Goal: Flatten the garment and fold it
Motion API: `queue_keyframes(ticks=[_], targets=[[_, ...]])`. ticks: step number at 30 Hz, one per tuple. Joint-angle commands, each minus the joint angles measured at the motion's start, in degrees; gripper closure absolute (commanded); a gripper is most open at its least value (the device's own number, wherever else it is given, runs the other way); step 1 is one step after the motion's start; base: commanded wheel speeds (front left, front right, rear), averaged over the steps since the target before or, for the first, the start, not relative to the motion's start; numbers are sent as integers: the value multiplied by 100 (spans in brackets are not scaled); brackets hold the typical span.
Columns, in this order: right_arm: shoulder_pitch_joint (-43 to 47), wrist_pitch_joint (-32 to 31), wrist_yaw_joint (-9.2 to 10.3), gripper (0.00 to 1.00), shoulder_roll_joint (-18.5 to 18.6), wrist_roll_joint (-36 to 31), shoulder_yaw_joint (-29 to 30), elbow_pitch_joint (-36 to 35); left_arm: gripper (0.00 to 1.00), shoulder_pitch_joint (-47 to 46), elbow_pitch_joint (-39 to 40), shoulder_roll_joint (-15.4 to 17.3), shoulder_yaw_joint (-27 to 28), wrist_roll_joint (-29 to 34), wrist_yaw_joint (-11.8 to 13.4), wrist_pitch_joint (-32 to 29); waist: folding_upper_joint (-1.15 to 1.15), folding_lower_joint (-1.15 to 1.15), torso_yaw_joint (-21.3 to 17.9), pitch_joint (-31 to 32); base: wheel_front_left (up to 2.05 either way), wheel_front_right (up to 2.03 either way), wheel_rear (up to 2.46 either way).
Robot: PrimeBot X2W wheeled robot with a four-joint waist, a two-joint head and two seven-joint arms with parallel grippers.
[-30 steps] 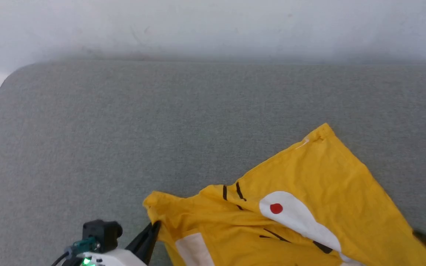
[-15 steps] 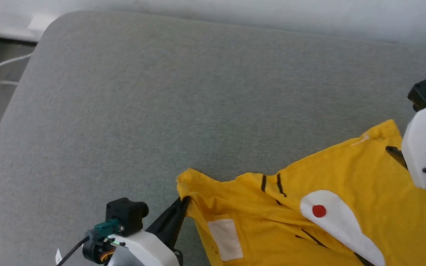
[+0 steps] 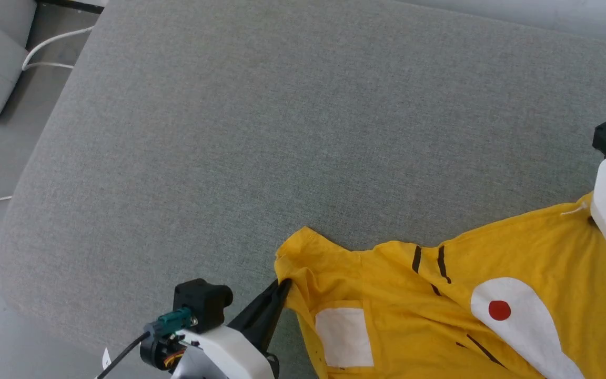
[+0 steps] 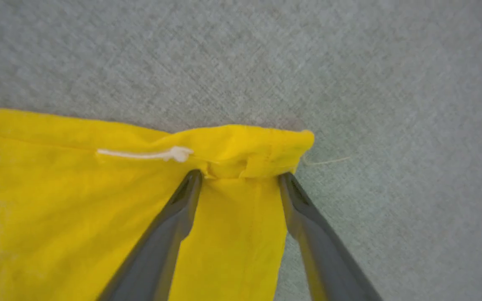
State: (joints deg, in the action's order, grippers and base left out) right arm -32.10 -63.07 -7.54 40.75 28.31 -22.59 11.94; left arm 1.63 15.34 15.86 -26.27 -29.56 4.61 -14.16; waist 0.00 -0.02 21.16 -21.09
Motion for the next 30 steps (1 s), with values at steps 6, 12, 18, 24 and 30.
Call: queue_keyframes(ticks=[6,12,18,24,30], targets=[[109,586,5,100,-104,201,-359,428,100,-226,-91,85,160,23,-4,99,0,2,-183,229,0,0,0],[-294,1504,5,100,-297,423,-139,413,100,-405,32,274,389,112,41,170,0,2,-577,754,0,0,0],[-535,2194,5,100,-300,689,-21,42,100,-749,324,529,736,290,92,312,0,2,-954,1236,0,0,0],[-795,2768,5,100,-67,1076,-43,-660,100,-1279,740,859,1179,379,103,298,0,2,-1398,1730,0,0,0],[-1216,3487,5,100,27,1110,176,-1263,100,-1931,1087,1191,1705,546,136,430,0,2,-1819,2026,0,0,0]])
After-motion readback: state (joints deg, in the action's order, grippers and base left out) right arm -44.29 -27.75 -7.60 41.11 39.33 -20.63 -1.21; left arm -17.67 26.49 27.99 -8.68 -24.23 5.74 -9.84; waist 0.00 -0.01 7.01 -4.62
